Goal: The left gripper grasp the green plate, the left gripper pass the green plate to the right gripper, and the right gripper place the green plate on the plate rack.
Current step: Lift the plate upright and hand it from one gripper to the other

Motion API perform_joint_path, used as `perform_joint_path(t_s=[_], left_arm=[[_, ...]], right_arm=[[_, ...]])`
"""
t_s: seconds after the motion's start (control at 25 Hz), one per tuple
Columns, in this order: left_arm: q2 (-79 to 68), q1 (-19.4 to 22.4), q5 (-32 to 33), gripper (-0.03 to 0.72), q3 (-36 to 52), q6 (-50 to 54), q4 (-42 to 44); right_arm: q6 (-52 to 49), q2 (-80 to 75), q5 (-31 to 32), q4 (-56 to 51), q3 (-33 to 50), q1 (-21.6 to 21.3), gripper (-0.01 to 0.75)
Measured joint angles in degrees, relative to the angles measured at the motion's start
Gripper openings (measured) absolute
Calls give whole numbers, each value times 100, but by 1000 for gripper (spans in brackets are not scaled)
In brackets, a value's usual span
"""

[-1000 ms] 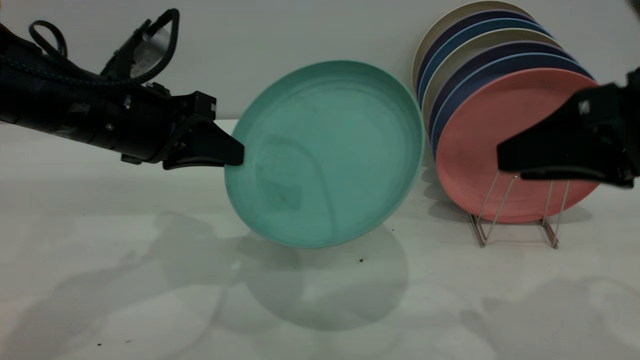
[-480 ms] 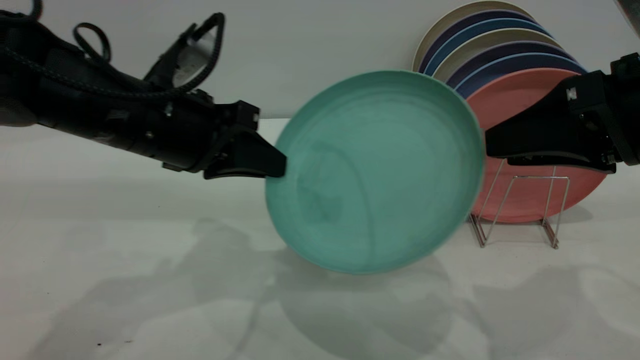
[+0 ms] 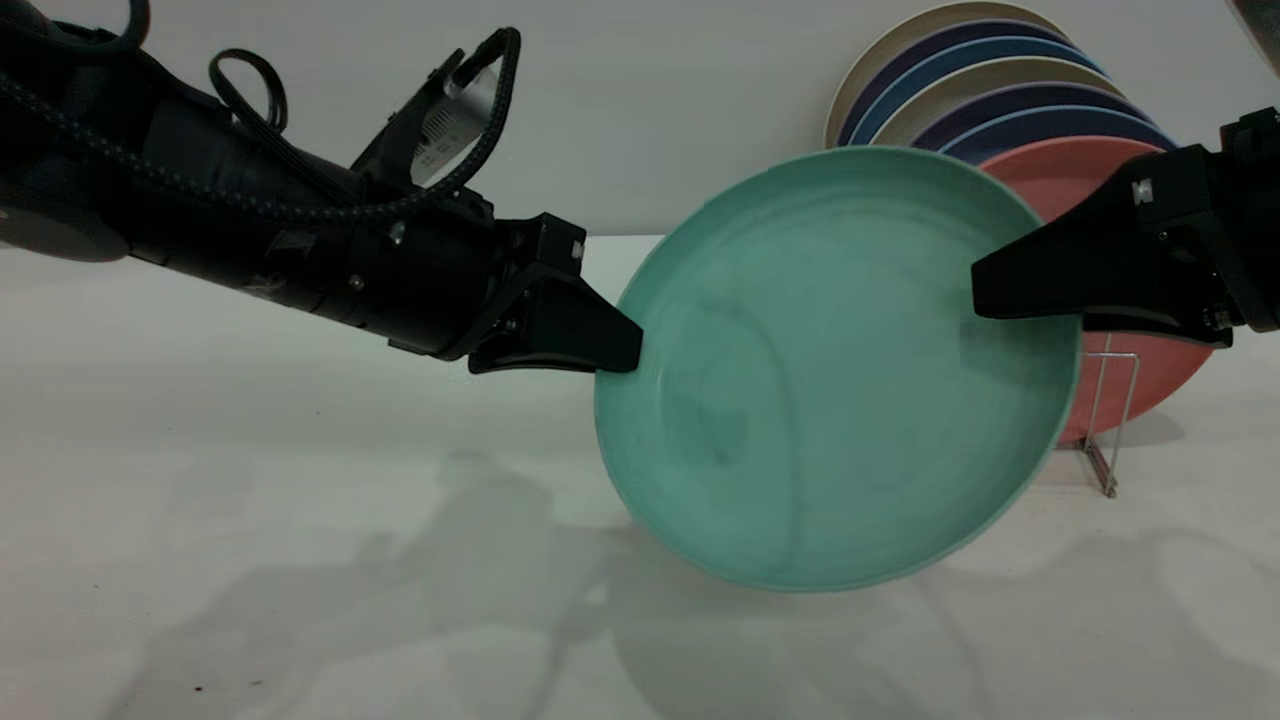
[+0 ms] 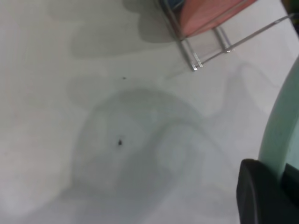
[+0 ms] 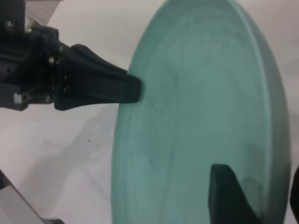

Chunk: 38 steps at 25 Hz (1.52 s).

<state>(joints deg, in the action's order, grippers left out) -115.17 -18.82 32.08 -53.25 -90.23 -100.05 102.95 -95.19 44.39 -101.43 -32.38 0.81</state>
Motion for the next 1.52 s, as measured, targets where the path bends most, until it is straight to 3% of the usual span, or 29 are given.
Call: perform_joint_path(t_s=[0.4,0.76,0.88,1.08,1.2,1.32,1.52], left_arm=[[0,11,242,15,0,-371,-20],[0,30,517,51,0,-608,-53],[0,35,694,142,0,-608,-16],[6,123,825,455,-6,-463,24],[12,263,898,591,-10,-155,125],[53,430,1082,629,-10,95,511],[278,746,1482,617,-17,520,1336]], right_arm=[[-178,-6,-212,-20,0,-10,112],[-300,-6,-492,-14,0,-22,69],[-300,-6,-603,-10,0,-22,54],[-251,-6,-563,-1,0,-22,38],[-239,-6,-538,-2,0,-22,38],[-232,-6,-538,3,0,-22,38],[-232,-6,-544,2,0,-22,38]])
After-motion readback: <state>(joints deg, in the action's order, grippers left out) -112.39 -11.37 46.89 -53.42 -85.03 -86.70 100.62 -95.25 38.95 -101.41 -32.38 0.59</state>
